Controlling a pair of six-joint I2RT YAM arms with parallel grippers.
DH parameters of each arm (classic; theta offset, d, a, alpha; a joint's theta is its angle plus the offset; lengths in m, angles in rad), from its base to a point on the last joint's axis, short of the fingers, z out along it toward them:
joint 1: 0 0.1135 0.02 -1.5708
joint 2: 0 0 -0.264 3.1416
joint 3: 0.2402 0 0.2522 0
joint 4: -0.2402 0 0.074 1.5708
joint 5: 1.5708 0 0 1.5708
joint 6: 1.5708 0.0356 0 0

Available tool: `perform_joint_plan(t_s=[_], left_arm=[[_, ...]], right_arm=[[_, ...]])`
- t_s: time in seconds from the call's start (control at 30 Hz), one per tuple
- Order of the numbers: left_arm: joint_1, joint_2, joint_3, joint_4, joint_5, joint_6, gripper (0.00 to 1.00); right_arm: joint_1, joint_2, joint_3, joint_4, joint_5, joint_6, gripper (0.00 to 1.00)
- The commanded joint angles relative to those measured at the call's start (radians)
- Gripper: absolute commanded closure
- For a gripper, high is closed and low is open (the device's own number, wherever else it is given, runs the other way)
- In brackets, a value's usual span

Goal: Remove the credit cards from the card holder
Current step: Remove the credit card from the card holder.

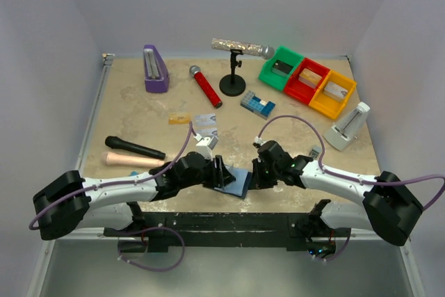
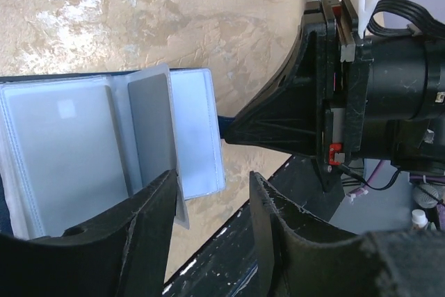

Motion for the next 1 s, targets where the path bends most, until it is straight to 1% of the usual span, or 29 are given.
perform_joint_plan(t_s=[0.0, 0.37, 0.47, 0.7, 0.83, 0.97], left_arm=[[-0.005, 0.014, 0.028, 0.032, 0.024, 0.024, 0.50], [-0.005, -0.069, -0.019, -0.042, -0.075, 0.001, 0.50], [-0.005, -0.081, -0.024, -0.053, -0.097, 0.031, 0.50], [-0.020, 0.009, 0.036, -0.093, -0.112, 0.172, 0.48], [-0.049, 0.049, 0.073, -0.086, -0.128, 0.208, 0.47], [-0.058, 0.084, 0.108, -0.085, -0.126, 0.211, 0.47]], right_arm=[[0.007, 0.000, 0.022, 0.025, -0.009, -0.002, 1.00], [0.006, -0.018, 0.020, 0.010, -0.006, -0.003, 1.00], [0.007, -0.026, 0.020, 0.004, -0.007, -0.011, 1.00], [0.007, -0.066, 0.026, 0.010, -0.040, -0.035, 1.00], [0.007, -0.075, 0.039, 0.015, -0.073, -0.037, 1.00], [0.007, -0.095, 0.046, 0.006, -0.083, -0.043, 1.00]])
